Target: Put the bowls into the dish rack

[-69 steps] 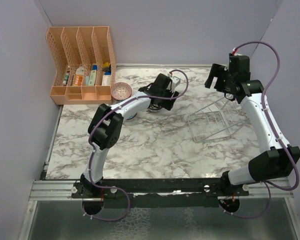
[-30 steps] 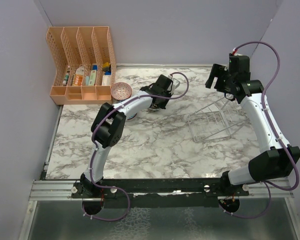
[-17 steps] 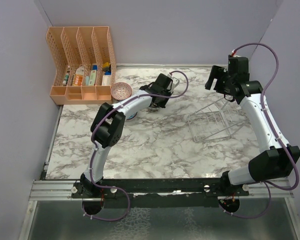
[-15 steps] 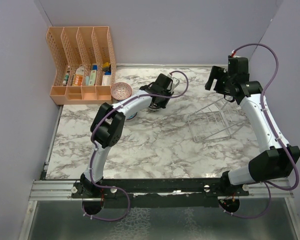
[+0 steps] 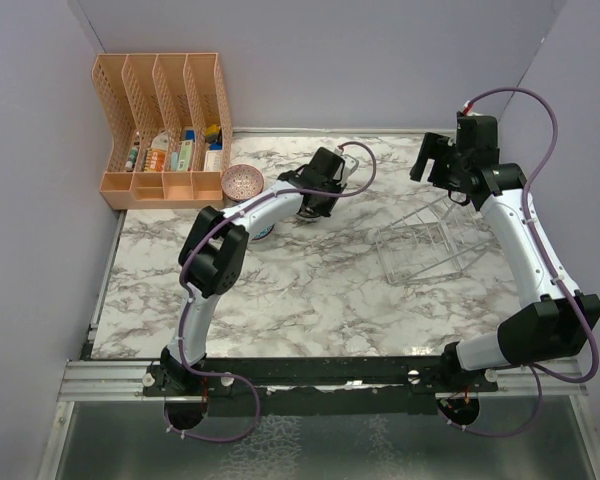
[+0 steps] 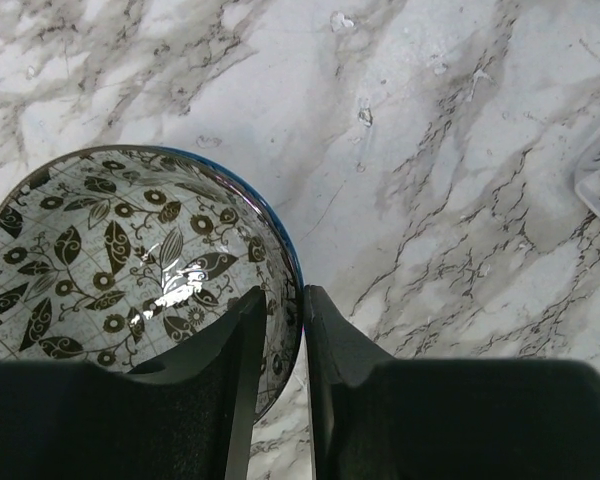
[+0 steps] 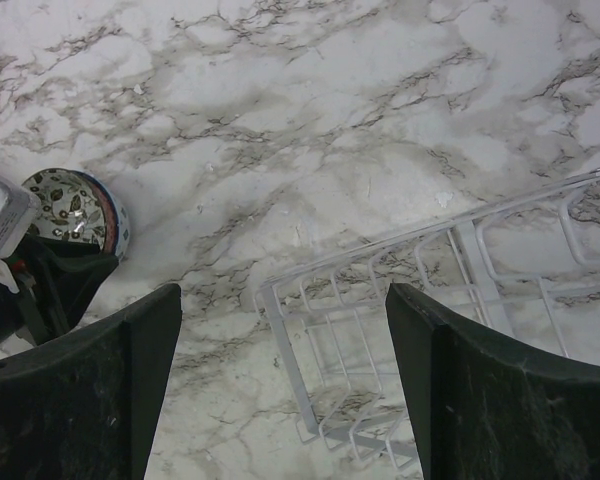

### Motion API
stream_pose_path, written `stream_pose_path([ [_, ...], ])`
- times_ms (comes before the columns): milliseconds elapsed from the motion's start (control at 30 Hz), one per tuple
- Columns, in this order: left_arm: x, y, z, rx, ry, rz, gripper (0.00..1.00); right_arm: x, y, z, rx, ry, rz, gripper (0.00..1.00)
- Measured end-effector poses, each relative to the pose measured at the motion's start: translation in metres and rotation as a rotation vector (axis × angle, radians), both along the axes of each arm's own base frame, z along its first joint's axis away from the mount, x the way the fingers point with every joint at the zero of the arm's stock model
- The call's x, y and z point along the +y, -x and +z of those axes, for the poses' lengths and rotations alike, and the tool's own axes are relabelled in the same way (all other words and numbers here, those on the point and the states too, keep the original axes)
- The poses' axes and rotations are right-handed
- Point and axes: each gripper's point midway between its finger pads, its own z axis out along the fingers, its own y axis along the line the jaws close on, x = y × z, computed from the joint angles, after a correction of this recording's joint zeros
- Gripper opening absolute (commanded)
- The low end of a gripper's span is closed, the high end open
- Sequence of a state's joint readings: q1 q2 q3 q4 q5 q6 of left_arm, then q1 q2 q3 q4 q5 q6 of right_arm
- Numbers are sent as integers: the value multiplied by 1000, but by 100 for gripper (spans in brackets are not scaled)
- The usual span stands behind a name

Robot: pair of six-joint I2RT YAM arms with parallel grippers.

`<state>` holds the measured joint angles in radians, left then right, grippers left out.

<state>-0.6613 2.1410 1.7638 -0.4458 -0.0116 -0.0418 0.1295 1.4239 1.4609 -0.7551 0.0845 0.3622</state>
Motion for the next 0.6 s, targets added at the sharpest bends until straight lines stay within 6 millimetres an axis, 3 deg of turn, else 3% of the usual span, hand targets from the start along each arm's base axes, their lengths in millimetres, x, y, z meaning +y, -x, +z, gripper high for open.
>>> stream_pose_path([
  [133,3,3,-7,12,-11,-1,29,0,0,0,0,0,0,83],
  [300,7,8,-15,28,-28,-3,21,0,1,1,-3,0,0,83],
  [600,8,7,-10,15,-27,-2,26,0,1,1,-3,0,0,83],
])
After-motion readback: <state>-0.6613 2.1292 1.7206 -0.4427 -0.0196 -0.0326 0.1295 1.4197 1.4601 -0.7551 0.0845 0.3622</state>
